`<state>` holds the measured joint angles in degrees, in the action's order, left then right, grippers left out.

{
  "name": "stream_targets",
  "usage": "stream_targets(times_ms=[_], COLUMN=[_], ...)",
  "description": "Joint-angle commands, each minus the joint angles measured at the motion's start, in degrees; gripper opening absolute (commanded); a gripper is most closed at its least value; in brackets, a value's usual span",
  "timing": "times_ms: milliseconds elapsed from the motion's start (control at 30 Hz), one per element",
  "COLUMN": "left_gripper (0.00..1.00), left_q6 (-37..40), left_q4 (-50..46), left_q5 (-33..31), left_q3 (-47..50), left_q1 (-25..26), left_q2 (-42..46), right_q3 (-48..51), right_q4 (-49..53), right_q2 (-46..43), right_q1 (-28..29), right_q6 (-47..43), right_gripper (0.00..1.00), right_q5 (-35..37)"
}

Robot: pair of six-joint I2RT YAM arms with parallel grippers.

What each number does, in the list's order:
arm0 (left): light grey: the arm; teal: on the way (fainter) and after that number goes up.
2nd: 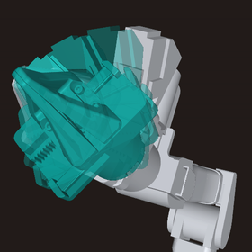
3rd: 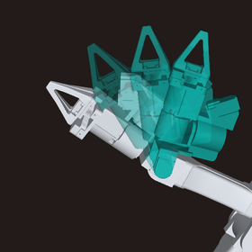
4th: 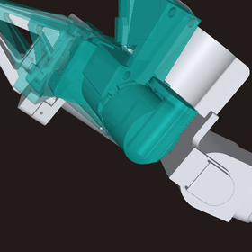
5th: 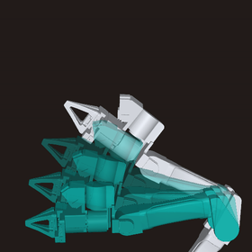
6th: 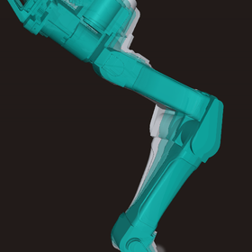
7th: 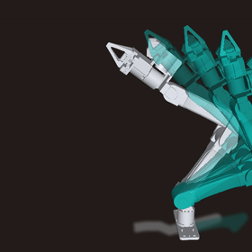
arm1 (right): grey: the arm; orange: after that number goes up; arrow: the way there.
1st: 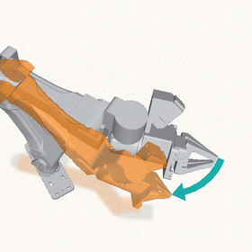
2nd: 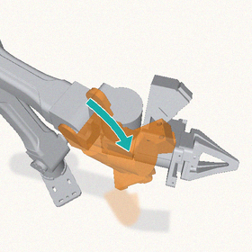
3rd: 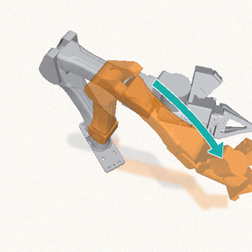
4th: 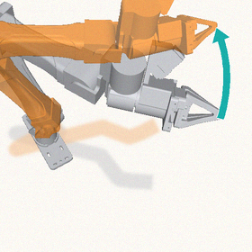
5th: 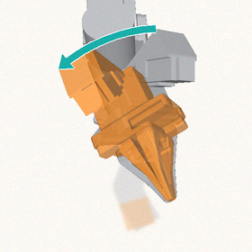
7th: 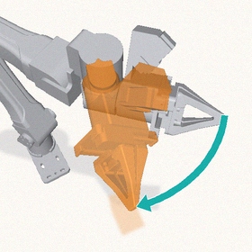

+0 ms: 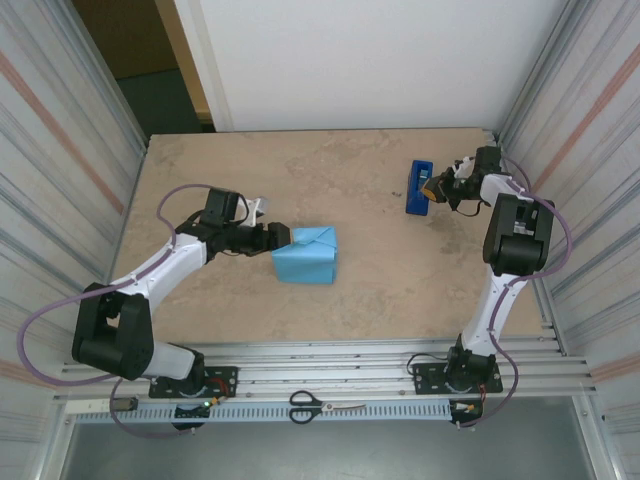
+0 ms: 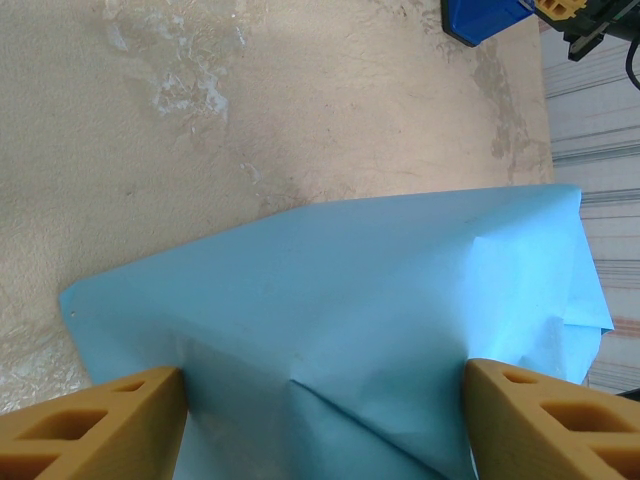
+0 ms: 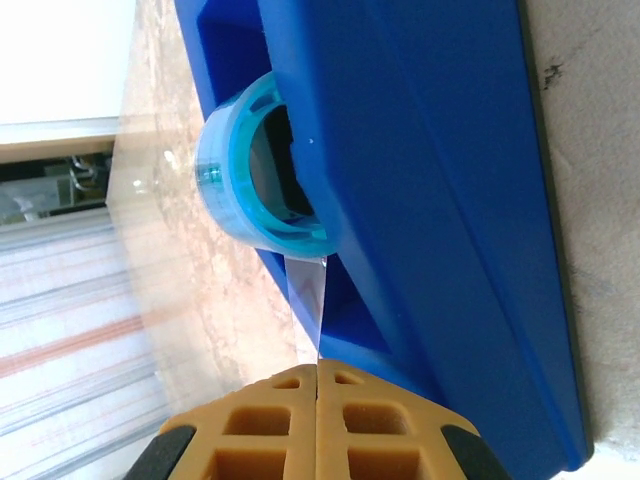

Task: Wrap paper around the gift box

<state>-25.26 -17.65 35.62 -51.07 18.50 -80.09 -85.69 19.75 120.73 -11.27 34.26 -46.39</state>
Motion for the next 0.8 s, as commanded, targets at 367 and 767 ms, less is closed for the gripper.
stream_targets(times_ms=[367, 767], left_gripper=[0.71, 0.71], left_q6=[2.2, 2.35], left_q4=[-4.41, -4.5], left_q5=[-0.55, -0.65], left_q3=[2.24, 2.63], left_q1=[0.69, 0.71], left_q2=[-2.21, -1.86], right_q3=[-1.2, 15.2], right_q4=[2.92, 1.0], right_q2=[-5.55, -15.61], right_q1=[0.19, 0.94], right_q6=[4.06, 5.57], right_gripper=[0.0, 0.0], right_q5=[-4.61, -2.74])
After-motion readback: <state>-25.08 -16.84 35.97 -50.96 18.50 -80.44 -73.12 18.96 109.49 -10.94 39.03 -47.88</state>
